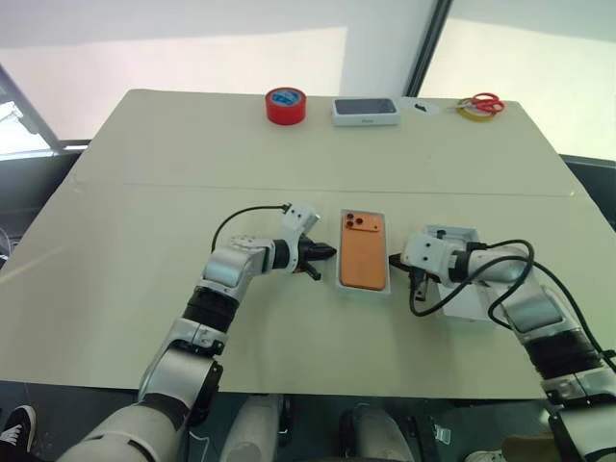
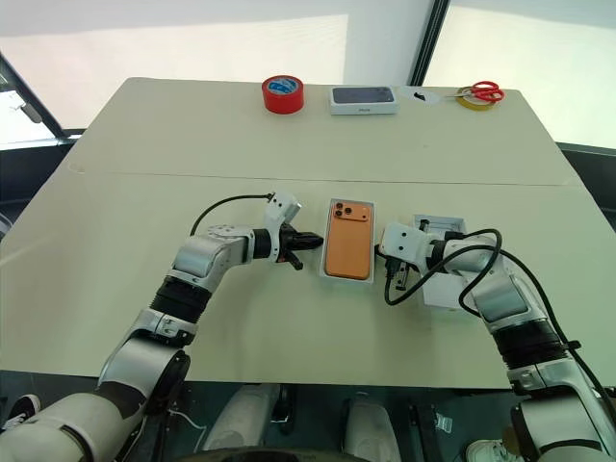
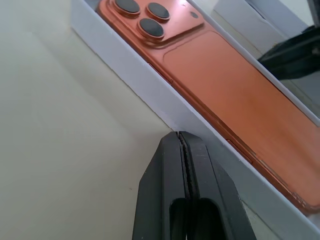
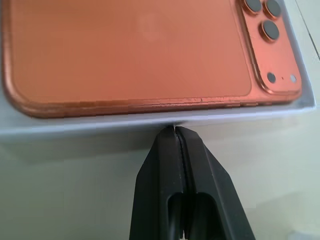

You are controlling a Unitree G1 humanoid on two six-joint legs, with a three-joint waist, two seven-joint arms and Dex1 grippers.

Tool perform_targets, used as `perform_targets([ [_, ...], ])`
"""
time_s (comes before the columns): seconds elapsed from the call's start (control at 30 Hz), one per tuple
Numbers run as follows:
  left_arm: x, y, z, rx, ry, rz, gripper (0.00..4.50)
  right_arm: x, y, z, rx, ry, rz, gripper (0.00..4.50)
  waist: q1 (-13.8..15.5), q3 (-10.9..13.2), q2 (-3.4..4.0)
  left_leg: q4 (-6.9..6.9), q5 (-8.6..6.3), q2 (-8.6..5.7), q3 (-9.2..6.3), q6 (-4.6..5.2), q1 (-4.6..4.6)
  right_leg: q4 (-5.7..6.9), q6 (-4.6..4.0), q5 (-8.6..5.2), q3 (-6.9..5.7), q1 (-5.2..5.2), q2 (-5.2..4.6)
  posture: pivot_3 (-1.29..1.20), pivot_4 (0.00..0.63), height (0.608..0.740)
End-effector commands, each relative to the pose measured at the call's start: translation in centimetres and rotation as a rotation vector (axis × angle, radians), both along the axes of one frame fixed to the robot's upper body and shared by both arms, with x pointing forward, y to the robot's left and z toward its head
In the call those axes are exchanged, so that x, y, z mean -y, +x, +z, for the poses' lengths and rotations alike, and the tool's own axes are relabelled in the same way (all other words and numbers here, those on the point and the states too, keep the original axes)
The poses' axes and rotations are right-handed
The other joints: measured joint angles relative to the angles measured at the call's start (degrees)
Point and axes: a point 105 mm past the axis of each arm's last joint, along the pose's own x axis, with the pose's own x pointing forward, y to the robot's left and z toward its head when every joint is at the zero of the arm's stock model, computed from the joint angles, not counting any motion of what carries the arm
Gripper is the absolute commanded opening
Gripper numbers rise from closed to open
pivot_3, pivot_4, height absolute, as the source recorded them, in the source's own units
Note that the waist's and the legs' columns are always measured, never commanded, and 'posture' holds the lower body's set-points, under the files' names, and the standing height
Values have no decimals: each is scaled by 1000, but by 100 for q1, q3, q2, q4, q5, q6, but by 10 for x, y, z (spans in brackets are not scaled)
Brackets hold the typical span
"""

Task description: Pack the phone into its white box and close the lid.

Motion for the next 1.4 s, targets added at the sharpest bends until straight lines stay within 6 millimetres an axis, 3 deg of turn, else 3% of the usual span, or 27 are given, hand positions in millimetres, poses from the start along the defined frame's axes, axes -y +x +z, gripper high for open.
perform_targets([
  [0.03, 16, -12, -6, -20, 5, -75, 34, 2, 1, 12, 53, 12, 2, 0, -5, 0, 0, 2, -1, 0, 0, 2, 0, -1, 0, 0, 0, 1, -1, 0, 150, 735],
  [0.43, -15, 3, 0, 54, 14, 11, 34, 12, -1, 22, -3, 50, -14, 0, -48, 1, 2, 1, -2, 0, -1, 3, 0, 0, 0, 0, 0, 1, 0, 0, 150, 735],
  [0.5, -18, 3, 2, 55, -2, 13, 0, 13, -2, 27, -12, 61, -9, 807, -78, 2, 3, 0, -2, 0, -1, 3, 0, 0, 1, 0, -1, 1, 0, 0, 150, 735],
  [0.6, -21, -5, 12, 59, -55, -35, 770, 15, -3, 40, -9, 110, -28, 2232, -158, 3, 5, -1, -2, 0, -2, 3, -2, 0, 1, 0, -1, 0, 0, 0, 150, 735],
  [0.73, -43, 1, 29, 207, -43, 4, 2766, 26, -3, 62, 29, 172, -111, 4396, -185, 7, 12, -3, -2, 1, -3, 3, -9, 1, 1, 0, -1, 9, -1, 0, 150, 735],
  [0.77, -49, 0, 36, 249, -55, 1, 3409, 30, -3, 66, 39, 174, -141, 4500, -190, 8, 13, -5, -2, 1, -3, 3, -10, 1, 1, 0, -1, 7, -1, 0, 150, 735],
  [0.83, -58, -5, 43, 291, -73, -23, 4162, 30, -12, 66, -22, 196, -159, 4500, -184, 10, 17, -8, -2, 1, -3, 3, -13, 1, 1, 0, -1, 2, -1, 0, 150, 735],
  [0.93, -70, -10, 51, 336, -110, -40, 4162, 30, -20, 66, -45, 195, -184, 4500, -161, 11, 18, -12, -2, 2, -4, 3, -23, -5, -1, -1, -2, -4, -2, 0, 150, 735],
  [1.13, -86, -28, 63, 528, -109, -146, 4162, 45, -20, 54, -116, 226, -413, 4500, -167, 12, 24, -6, -6, 0, -2, 10, -33, -7, -15, -7, -1, -31, -8, 0, 150, 735],
  [1.23, -97, -38, 62, 591, -94, -187, 4162, 42, -33, 40, -278, 268, -557, 4500, -175, 7, 31, -8, -6, 0, -2, 10, -53, -5, -14, -6, 0, -52, -8, 0, 150, 735],
  [1.4, -106, -56, 62, 590, -109, -270, 4162, 30, -47, 47, -503, 393, -720, 4500, -216, 14, 49, -7, -3, 0, -2, 8, -87, 2, -5, 0, -1, -86, -8, 0, 150, 735],
])
